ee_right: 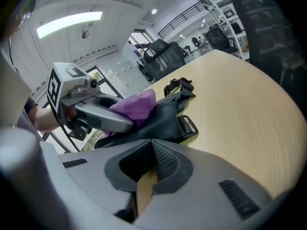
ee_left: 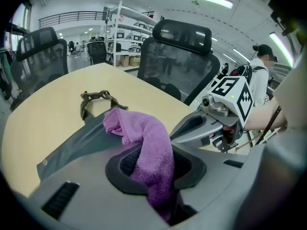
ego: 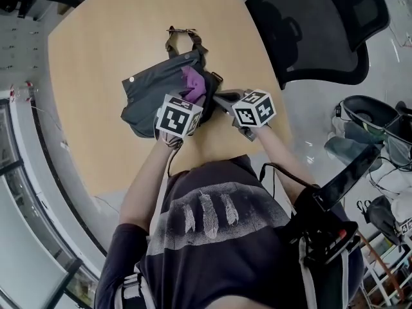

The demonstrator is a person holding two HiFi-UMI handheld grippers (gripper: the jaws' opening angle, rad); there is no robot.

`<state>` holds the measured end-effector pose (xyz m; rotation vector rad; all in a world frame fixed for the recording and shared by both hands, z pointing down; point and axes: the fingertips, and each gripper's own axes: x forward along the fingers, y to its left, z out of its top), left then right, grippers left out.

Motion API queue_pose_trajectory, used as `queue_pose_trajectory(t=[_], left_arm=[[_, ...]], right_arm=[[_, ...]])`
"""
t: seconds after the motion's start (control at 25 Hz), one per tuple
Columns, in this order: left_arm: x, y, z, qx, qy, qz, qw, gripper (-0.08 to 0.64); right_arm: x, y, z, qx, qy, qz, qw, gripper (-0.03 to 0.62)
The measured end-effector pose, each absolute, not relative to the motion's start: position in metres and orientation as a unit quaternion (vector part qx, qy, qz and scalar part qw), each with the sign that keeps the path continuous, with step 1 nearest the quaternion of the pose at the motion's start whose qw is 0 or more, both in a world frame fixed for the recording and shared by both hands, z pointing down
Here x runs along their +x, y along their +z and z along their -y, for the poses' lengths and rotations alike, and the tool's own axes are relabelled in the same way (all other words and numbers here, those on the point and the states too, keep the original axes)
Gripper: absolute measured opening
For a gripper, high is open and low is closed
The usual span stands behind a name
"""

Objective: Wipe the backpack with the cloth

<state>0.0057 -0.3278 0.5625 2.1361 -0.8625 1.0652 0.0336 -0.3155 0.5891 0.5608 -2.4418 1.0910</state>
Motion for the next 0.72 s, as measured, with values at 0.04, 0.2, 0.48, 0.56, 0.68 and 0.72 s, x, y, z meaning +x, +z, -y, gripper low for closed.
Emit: queue_pose_trajectory(t=[0.04, 0.2, 0.48, 0.56, 0.68, 0.72], left_arm=[[0.013, 0.563, 0.329, 0.806, 0.407, 0.313, 0.294, 0.1], [0.045, 0.571, 0.334, 0.812, 0.439, 0.273, 0.271, 0.1], [-0.002, 0.505, 0.346, 0.837, 0.299, 0.346, 0.3, 0.1], [-0.071, 0.487, 0.352, 0.813, 0.275, 0.42, 0.296, 0.1], [-0.185, 0.484, 0.352, 0.747, 0.255, 0.53, 0.309, 0.1], [-0.217, 0.491, 0.348, 0.725, 0.257, 0.557, 0.315, 0.1]], right_arm=[[0.033, 0.589, 0.312, 0.196, 0.391, 0.876, 0.203, 0.002], [0.036, 0.594, 0.298, 0.174, 0.394, 0.877, 0.211, 0.002], [0.049, 0.598, 0.289, 0.188, 0.411, 0.867, 0.21, 0.002], [0.053, 0.596, 0.293, 0.201, 0.413, 0.864, 0.209, 0.002], [0.059, 0.596, 0.298, 0.217, 0.41, 0.859, 0.217, 0.002], [0.059, 0.596, 0.299, 0.22, 0.408, 0.858, 0.222, 0.002]])
